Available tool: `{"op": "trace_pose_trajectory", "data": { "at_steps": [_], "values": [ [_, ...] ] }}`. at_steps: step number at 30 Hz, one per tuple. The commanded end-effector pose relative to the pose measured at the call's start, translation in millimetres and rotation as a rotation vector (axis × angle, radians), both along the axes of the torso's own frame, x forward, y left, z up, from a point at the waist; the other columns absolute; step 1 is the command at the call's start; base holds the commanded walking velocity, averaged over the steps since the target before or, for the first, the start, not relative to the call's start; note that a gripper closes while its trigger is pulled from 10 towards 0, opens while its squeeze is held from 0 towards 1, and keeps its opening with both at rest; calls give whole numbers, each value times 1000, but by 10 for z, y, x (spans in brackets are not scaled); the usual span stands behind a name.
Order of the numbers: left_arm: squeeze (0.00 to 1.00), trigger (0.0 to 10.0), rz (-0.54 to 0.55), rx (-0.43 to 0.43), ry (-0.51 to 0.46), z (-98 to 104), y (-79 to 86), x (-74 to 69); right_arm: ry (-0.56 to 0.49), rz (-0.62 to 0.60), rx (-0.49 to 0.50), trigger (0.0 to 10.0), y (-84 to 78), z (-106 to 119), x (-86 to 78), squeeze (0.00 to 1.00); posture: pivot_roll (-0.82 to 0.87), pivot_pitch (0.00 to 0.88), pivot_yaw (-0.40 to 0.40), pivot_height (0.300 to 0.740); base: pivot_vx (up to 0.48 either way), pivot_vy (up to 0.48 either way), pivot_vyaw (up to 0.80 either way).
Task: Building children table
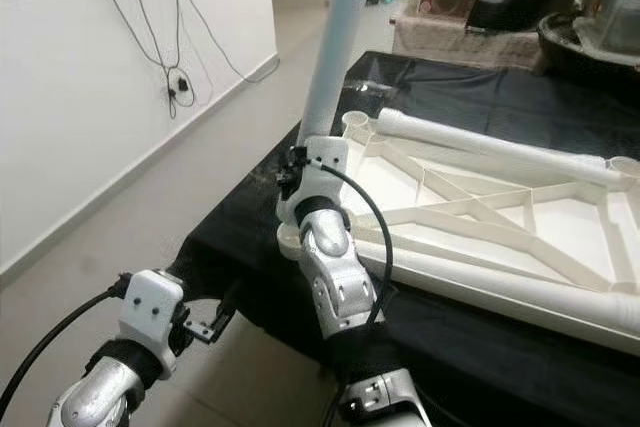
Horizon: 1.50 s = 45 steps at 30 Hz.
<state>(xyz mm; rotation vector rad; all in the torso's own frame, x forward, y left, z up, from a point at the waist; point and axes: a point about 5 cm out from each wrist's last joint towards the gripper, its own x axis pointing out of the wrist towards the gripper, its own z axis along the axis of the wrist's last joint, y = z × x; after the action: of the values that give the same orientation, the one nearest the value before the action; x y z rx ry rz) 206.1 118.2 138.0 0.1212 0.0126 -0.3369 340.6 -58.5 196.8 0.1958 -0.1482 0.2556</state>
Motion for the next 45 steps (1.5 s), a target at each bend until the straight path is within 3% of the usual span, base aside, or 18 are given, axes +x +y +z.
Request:
{"op": "trace_pose_trajectory", "data": {
  "at_steps": [1, 6, 12, 15, 18, 19, 20, 21, 22, 32, 39, 42, 45],
  "values": [
    [1000, 10000, -4, 3, 11, -16, -22, -23, -2, 71, 22, 0, 89, -45, -29, 0, 61, 62, 26, 740, 0, 0, 0],
    [1000, 10000, 26, 31, 8, -8, -7, -27, -26, 176, 71, 0, 147, 11, -24, 0, 66, 77, 17, 740, 0, 0, 0],
    [1000, 10000, 58, 31, 7, 14, 40, -2, -45, 215, 92, 0, 160, 70, -37, 0, 66, 77, 17, 740, 0, 0, 0],
    [1000, 10000, 60, 69, -17, 78, 87, 135, -53, 291, 123, 0, 198, 114, -105, 0, 62, 80, 18, 740, 0, 0, 0],
    [1000, 10000, 60, 69, -17, 78, 87, 135, -53, 291, 123, 0, 198, 114, -105, 0, 62, 80, 18, 740, 0, 0, 0],
    [0, 10000, 64, 87, -31, 120, 115, 237, -58, 341, 134, 0, 225, 126, -154, 0, 57, 77, 20, 740, 0, 0, 0],
    [0, 10000, 67, 100, -57, 186, 142, 359, -65, 389, 133, 0, 250, 123, -213, 0, 52, 75, 22, 740, 0, 0, 0],
    [0, 10000, 67, 100, -57, 186, 142, 359, -65, 389, 133, 0, 250, 123, -213, 0, 52, 75, 22, 740, 0, 0, 0],
    [0, 10000, 63, 113, -80, 243, 153, 457, -69, 428, 134, 0, 270, 110, -259, 0, 52, 74, 23, 740, 0, 0, 0],
    [0, 10000, 5, 119, -91, 296, 113, 667, -77, 546, 132, 0, 357, 77, -397, 0, 53, 69, 25, 740, 0, 0, 0],
    [0, 10000, -80, 89, -67, 276, 20, 685, -78, 573, 130, 0, 377, 82, -438, 0, 53, 69, 25, 740, 0, 0, 0],
    [0, 10000, -195, 104, -21, 198, -111, 601, -85, 584, 119, 0, 404, 85, -455, 0, 53, 69, 25, 740, 0, 0, 0],
    [0, 10000, -216, 106, -15, 184, -136, 591, -89, 592, 111, 0, 415, 85, -469, 0, 53, 69, 25, 740, 0, 0, 0]
  ]
}}
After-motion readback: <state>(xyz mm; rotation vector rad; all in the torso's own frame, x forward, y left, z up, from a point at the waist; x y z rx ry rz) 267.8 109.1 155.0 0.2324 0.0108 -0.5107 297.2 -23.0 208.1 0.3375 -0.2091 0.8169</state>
